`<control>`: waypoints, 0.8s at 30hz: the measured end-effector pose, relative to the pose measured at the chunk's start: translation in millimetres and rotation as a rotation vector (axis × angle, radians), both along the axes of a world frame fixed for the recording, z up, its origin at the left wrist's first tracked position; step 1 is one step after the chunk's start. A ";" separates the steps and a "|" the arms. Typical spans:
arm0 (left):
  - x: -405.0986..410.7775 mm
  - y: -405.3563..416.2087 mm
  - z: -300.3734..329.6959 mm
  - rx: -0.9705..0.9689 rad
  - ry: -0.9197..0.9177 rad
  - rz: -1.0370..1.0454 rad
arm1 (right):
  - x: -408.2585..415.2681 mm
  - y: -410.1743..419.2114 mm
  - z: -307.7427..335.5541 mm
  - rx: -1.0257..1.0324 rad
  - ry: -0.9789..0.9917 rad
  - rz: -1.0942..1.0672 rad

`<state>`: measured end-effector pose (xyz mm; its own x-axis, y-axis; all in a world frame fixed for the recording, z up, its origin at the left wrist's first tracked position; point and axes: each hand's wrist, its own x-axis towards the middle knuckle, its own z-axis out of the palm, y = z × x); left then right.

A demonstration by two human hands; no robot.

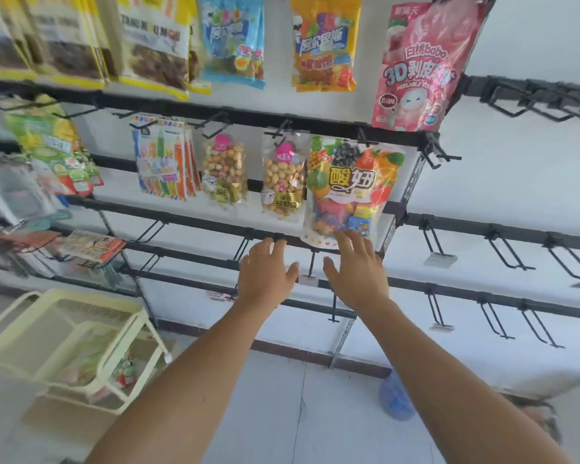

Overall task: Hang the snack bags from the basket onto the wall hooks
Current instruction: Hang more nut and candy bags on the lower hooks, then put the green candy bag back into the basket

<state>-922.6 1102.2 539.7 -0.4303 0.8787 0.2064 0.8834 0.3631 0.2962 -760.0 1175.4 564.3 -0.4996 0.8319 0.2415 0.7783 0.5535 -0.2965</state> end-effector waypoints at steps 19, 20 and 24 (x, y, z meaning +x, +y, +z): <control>-204.5 -456.1 -83.8 -0.276 0.015 0.378 | -244.4 -365.2 -91.2 -0.108 -0.328 0.500; -219.5 -466.1 -87.7 -0.285 0.016 0.391 | -259.8 -373.1 -95.9 -0.115 -0.327 0.515; -274.4 -497.0 -105.8 -0.324 -0.001 0.425 | -322.8 -395.4 -121.5 -0.133 -0.321 0.559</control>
<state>-1197.0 605.3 433.9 -0.7623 0.6455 -0.0471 0.6383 0.7619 0.1098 -1082.8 780.0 442.8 -0.8952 0.4386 -0.0786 0.4454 0.8747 -0.1912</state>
